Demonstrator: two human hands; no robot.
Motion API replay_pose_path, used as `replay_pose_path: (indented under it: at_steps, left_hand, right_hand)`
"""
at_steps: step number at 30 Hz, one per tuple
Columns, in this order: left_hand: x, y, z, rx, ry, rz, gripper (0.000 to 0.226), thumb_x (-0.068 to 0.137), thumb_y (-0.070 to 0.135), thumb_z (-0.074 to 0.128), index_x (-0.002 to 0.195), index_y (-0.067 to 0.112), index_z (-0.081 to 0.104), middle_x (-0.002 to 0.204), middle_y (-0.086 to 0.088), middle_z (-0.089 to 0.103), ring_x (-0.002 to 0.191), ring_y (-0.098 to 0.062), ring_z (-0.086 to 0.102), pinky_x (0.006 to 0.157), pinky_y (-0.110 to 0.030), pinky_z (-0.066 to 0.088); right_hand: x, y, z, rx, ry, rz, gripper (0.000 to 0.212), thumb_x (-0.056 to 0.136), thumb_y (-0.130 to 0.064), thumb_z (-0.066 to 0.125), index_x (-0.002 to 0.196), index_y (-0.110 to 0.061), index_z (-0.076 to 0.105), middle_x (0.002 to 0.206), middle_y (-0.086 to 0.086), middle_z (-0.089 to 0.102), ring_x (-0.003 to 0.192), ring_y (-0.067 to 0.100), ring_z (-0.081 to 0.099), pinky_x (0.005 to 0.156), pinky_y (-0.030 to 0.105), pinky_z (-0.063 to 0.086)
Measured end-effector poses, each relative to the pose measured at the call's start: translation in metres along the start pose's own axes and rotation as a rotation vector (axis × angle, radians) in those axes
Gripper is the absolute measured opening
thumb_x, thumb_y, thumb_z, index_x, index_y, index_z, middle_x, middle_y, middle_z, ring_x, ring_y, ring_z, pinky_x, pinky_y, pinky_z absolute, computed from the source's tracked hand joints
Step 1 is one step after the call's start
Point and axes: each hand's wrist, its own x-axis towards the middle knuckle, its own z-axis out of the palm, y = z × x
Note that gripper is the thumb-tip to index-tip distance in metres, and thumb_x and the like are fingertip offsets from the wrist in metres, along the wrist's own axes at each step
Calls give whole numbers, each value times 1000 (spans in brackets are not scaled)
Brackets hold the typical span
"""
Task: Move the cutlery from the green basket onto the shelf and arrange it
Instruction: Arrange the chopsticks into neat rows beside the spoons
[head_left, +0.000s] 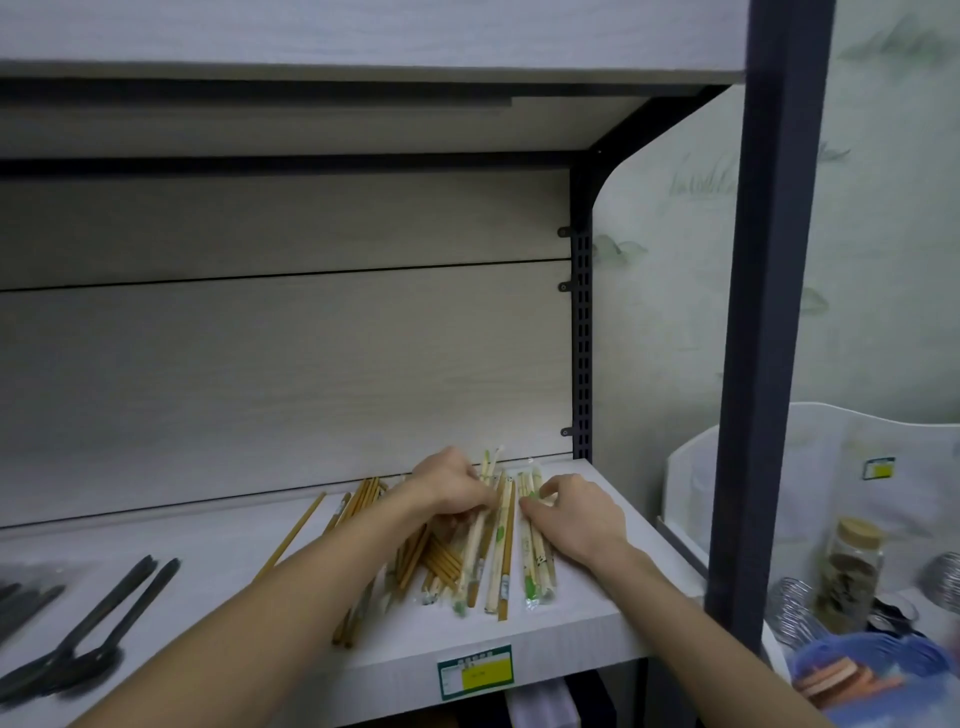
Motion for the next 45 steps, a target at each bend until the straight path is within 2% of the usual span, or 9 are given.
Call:
replay_pose_path:
  at_steps: [3, 7, 13, 17, 21, 27, 39, 42, 45]
  left_hand:
    - [-2, 14, 8, -151, -99, 7, 22, 87, 25, 76, 88, 3, 77, 60, -3, 69, 54, -18, 60, 50, -24, 48]
    - [1, 20, 16, -185, -108, 40, 22, 94, 22, 69, 90, 2, 76, 65, -6, 73, 52, -16, 63, 49, -25, 50]
    - [7, 0, 9, -21, 82, 87, 14, 92, 25, 67, 92, 16, 79, 79, 1, 77, 67, -14, 71, 63, -29, 58]
    - [3, -12, 6, 191, 6, 74, 26, 85, 45, 72, 100, 24, 77, 95, 5, 73, 81, -12, 68, 68, -29, 53]
    - [1, -14, 5, 238, 22, 77, 33, 83, 50, 72, 98, 22, 77, 91, 5, 73, 77, -11, 67, 61, -27, 48]
    - [1, -14, 0, 199, -53, 63, 31, 88, 41, 73, 104, 15, 75, 86, -3, 78, 71, -17, 74, 77, -37, 64]
    - [5, -15, 1, 118, -99, 68, 28, 91, 35, 73, 112, 17, 71, 78, 1, 73, 65, -16, 73, 60, -26, 58]
    - [6, -18, 2, 176, -53, 107, 29, 92, 42, 70, 112, 20, 74, 93, 1, 76, 69, -14, 72, 70, -29, 60]
    - [9, -20, 3, 246, -25, 154, 29, 98, 38, 60, 117, 22, 76, 111, -1, 76, 89, -17, 73, 84, -34, 59]
  right_hand:
    - [0, 5, -1, 159, -9, 47, 32, 92, -47, 49, 106, -29, 71, 97, 0, 73, 95, 24, 66, 78, 30, 50]
    - [4, 12, -2, 309, -8, 53, 33, 85, -53, 45, 82, -31, 68, 82, -4, 73, 85, 20, 67, 85, 39, 55]
    - [1, 4, -4, 155, -24, 1, 64, 74, -76, 59, 117, -29, 67, 102, -9, 71, 96, 16, 66, 78, 31, 52]
    - [0, -7, -2, -42, -33, -31, 89, 63, -86, 58, 131, -29, 59, 120, -5, 63, 103, 16, 64, 80, 32, 52]
    - [6, -14, -1, -75, -85, -54, 77, 65, -76, 62, 128, -30, 61, 122, -5, 60, 104, 17, 63, 85, 33, 52]
    - [10, -12, 2, -41, -89, -51, 63, 77, -60, 62, 132, -29, 61, 130, -6, 59, 111, 18, 62, 94, 33, 51]
    - [7, -6, 5, -27, -45, -81, 59, 78, -62, 63, 130, -33, 62, 130, -9, 59, 114, 16, 61, 90, 31, 49]
    - [7, -6, 5, -29, -47, -82, 59, 79, -63, 63, 130, -34, 62, 130, -9, 59, 114, 16, 61, 91, 31, 50]
    - [6, -6, 4, -29, -55, -84, 57, 81, -60, 64, 131, -34, 62, 131, -9, 59, 115, 16, 61, 92, 31, 49]
